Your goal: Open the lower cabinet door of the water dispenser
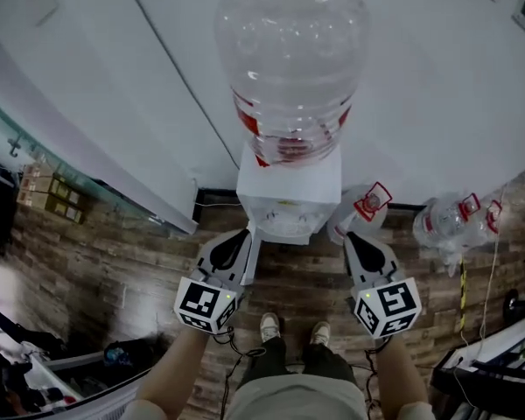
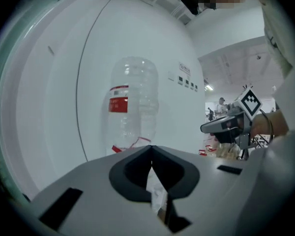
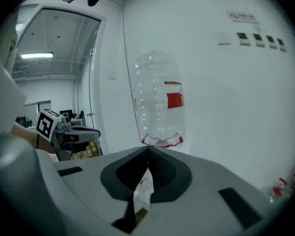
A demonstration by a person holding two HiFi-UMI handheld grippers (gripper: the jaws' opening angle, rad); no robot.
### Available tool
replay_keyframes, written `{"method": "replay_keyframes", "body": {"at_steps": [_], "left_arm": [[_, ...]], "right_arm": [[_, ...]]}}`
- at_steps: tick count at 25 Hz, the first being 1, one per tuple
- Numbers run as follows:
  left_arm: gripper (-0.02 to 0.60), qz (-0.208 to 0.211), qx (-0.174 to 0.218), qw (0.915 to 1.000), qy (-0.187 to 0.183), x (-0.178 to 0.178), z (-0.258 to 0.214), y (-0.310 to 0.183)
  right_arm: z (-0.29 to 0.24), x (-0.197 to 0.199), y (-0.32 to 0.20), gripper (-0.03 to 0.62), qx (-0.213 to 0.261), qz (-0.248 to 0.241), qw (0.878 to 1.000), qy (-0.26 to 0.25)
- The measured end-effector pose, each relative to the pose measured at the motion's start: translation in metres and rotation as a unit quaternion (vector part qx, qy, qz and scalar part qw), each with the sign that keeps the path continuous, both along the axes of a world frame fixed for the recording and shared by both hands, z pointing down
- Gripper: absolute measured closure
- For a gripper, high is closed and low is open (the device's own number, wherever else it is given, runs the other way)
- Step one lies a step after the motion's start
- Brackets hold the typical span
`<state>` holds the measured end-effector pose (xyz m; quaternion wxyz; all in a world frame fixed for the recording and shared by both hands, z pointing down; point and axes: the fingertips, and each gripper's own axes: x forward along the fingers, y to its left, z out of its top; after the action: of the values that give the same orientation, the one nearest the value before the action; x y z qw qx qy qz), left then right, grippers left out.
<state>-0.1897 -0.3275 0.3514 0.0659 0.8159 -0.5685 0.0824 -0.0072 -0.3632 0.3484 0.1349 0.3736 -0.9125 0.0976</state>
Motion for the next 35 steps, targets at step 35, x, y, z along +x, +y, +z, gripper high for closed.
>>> {"method": "replay_keyframes", "body": {"at_steps": [35], "left_arm": [[0.575,-0.008,0.162,0.9861,-0.034,0.072,-0.221,0.081]], "right_arm": [[-0.239,0.071,0.096,0.588,0.194,-0.035,0.977,-0.078]]}}
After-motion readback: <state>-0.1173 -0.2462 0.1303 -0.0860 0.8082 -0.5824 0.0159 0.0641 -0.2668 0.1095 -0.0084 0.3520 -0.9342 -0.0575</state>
